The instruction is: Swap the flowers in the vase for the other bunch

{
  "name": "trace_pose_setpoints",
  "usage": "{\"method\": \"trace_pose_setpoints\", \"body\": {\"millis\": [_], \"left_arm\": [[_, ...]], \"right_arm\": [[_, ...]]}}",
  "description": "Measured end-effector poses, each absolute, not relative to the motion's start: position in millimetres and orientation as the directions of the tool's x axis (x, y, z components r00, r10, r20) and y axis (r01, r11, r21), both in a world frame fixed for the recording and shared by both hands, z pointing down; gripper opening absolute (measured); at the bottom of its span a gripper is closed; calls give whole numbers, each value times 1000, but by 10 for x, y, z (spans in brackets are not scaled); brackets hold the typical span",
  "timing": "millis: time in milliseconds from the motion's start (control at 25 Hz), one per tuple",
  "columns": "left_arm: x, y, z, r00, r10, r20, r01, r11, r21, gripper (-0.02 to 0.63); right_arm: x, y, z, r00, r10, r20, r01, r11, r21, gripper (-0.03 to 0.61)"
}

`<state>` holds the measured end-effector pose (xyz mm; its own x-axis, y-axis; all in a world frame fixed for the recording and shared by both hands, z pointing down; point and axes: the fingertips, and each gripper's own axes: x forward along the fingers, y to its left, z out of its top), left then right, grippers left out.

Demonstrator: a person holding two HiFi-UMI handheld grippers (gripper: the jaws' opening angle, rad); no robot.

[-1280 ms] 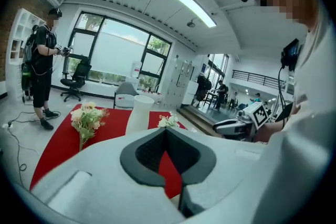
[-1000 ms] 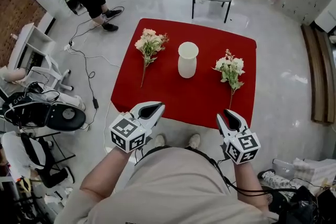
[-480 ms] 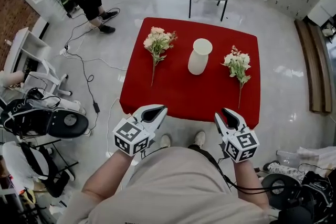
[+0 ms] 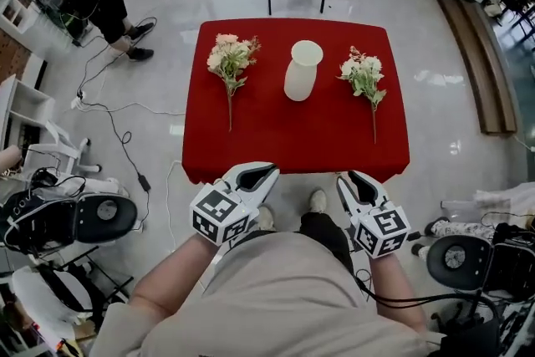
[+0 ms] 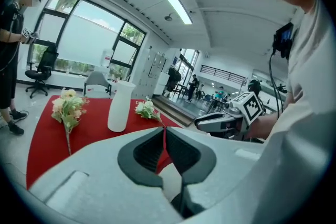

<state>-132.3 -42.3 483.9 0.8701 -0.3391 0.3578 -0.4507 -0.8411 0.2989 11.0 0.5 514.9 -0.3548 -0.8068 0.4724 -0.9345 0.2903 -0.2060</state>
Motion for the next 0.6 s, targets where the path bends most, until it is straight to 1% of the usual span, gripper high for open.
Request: {"method": "trace_pose_setpoints", "body": {"millis": [160,240,360,600], "left_arm": [[-908,-403,4913,900,-250,358,-378,-857,352,9],[-630,-447,4946,908,-210,362,-350,-855,383,26],[-152,-559,4996,914,-171,367,-330,-839,432,118],[733,-824,5233,897,-156,413,-359,-802,477,211]], "right_arm": [[296,216,5197,-299,-818,491,-952,219,-216,124],[437,255,5206,-282,-821,496,-956,194,-221,124],[713,243,5160,-264,-832,489,-960,176,-218,124],[1319,226,5109,-226,-862,453,-967,141,-214,124]]}}
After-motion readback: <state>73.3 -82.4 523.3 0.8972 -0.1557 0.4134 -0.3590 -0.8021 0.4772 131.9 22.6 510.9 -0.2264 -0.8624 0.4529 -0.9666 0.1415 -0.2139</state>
